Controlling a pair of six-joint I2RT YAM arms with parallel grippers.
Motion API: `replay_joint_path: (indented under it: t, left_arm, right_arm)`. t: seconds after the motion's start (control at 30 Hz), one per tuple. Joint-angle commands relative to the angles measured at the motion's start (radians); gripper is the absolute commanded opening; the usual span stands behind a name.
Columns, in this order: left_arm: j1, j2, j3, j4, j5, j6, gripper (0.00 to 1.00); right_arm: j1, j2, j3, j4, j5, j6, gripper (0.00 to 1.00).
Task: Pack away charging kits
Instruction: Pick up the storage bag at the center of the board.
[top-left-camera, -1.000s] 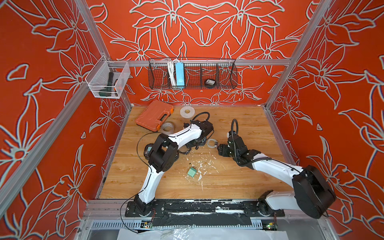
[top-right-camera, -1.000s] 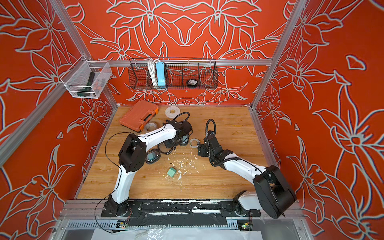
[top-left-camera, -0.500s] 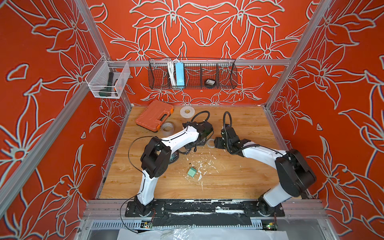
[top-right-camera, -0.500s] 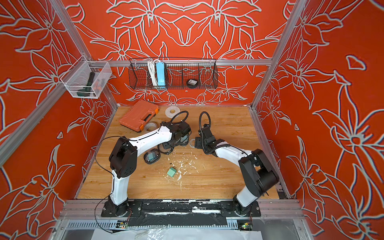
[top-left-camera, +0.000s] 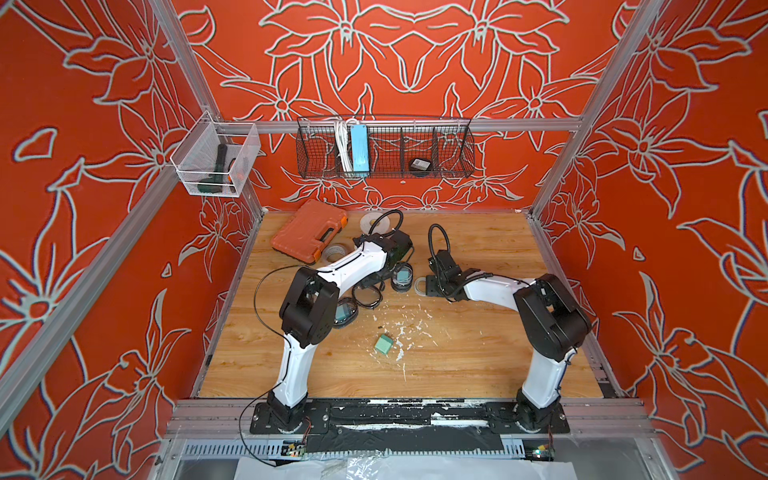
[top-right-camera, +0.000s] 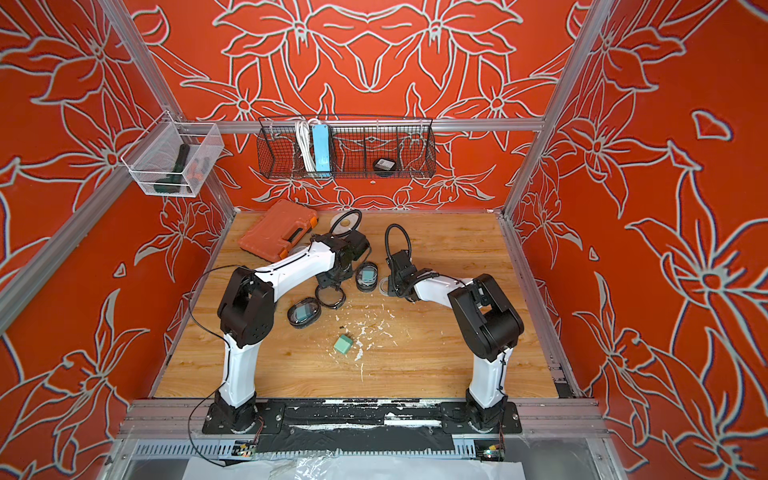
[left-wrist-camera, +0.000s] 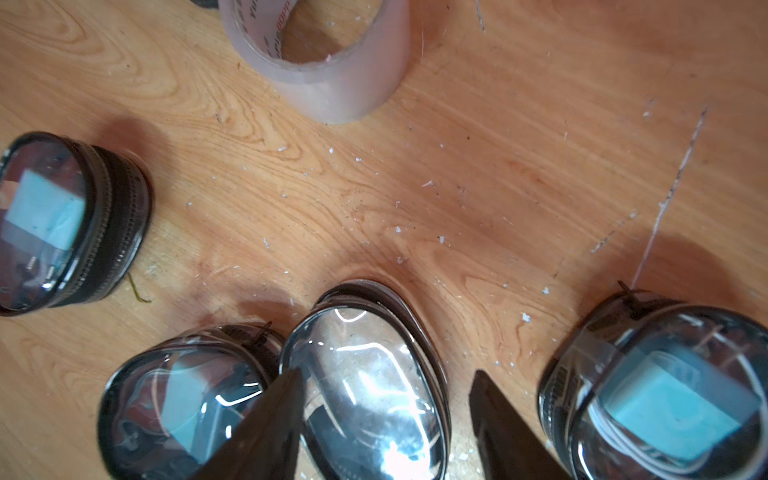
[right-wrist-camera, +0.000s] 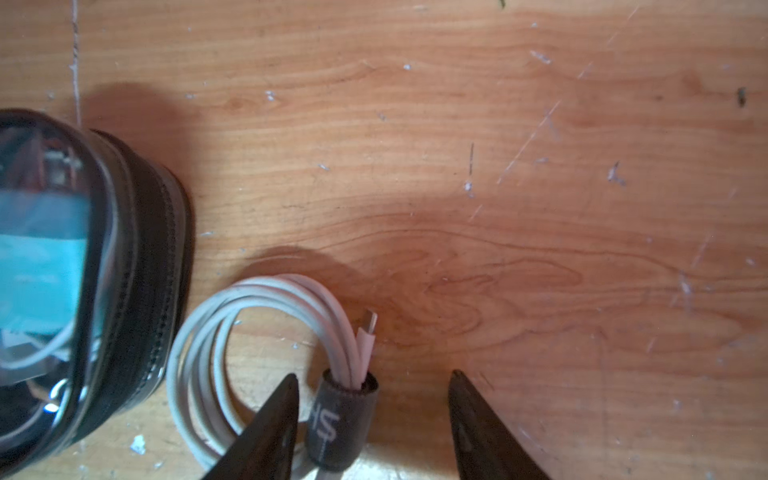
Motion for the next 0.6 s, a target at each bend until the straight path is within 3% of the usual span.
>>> replay_joint_path:
  t: [0.0,0.2,0.57]
  left_arm:
    - [-0.002,0.068,0.044,-0.031,0.002,0.001,0.62]
    - [-0.002,0.184,0.131,-0.124,-0.019,-0.020,0.62]
    - [-0.008,0.167,0.099,-0.147,-0.023,-0.035,0.36]
  right_arm:
    - [-0.003,-0.008,-0.001,0.001,-0.003,-0.001,0.59]
    - [-0.002,-0.010,-0.006,0.005,-0.010,-0.001,0.59]
    - [-0.002,0.001,-0.013,0.021,-0.021,0.006,0.58]
